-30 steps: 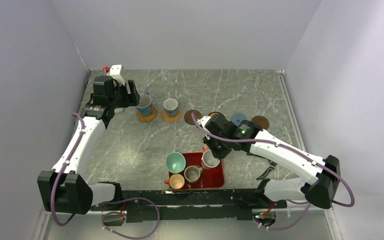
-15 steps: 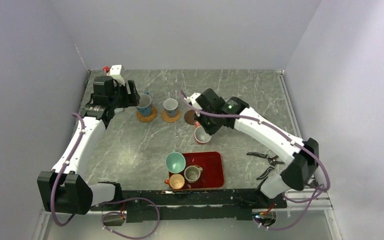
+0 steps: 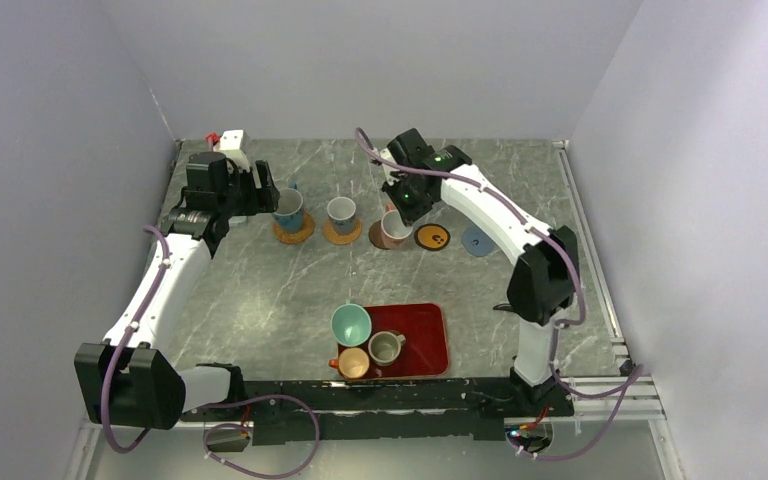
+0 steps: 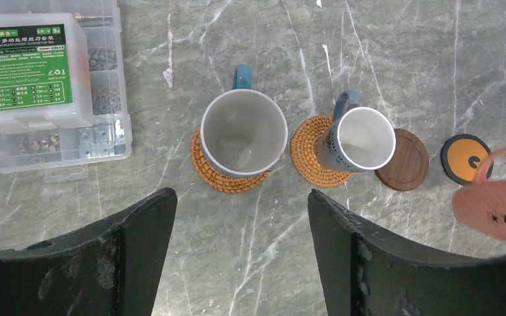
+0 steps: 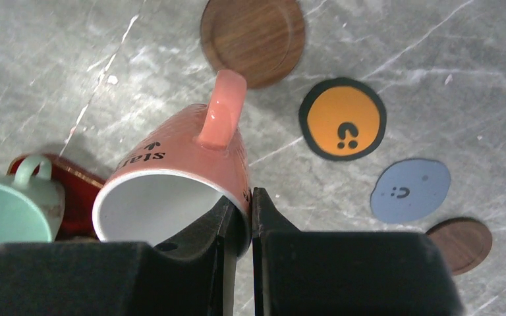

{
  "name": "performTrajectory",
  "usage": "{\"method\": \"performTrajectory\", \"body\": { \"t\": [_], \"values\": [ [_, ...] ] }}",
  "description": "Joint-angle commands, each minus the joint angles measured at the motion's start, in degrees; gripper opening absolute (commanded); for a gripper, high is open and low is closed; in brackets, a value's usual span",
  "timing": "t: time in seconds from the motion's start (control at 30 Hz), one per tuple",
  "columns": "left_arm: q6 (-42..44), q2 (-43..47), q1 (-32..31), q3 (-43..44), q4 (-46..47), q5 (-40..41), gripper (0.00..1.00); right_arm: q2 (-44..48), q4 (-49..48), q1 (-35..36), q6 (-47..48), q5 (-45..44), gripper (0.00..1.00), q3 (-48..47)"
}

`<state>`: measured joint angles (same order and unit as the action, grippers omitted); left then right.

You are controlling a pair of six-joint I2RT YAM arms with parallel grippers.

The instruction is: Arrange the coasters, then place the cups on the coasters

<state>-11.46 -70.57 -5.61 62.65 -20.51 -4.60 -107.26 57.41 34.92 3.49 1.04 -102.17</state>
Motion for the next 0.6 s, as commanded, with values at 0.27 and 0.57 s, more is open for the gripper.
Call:
{"method": "performTrajectory", "body": {
  "t": [0.27,0.57],
  "values": [
    [0.5,1.3,-0.2,1.6,0.6,0.5,0.79,-10.6,0.9,-3.4,1.1,0.8,0.00,-14.3],
    [0.7,1.3,-0.3,1.6,0.6,0.8,0.79,-15.3,0.7,-3.4,1.5,0.8,0.00,-17.7]
  ]
}}
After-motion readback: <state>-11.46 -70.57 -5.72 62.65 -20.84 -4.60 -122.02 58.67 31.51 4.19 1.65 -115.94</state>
